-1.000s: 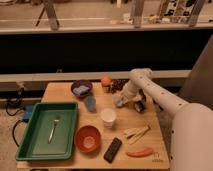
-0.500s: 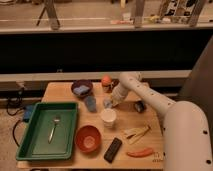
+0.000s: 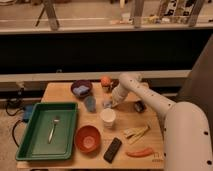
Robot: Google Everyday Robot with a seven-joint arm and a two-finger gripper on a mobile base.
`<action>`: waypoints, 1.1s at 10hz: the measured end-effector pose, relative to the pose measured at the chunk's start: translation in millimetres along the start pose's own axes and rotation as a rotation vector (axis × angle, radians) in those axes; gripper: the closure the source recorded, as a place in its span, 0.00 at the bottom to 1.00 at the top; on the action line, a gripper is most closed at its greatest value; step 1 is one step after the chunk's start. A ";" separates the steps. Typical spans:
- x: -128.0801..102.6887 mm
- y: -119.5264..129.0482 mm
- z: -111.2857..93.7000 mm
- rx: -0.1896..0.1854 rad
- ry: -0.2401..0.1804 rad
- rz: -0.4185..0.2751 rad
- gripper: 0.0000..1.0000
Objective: Wipe table surface with towel
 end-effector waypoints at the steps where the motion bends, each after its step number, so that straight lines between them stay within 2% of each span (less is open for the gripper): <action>1: 0.0 0.1 0.0 0.000 0.000 0.000 1.00; 7: -0.2 0.5 0.1 -0.001 -0.001 0.000 1.00; 9: -0.2 0.5 0.1 -0.001 -0.001 0.000 0.96; 11: -0.2 0.6 0.1 -0.001 -0.001 0.000 0.99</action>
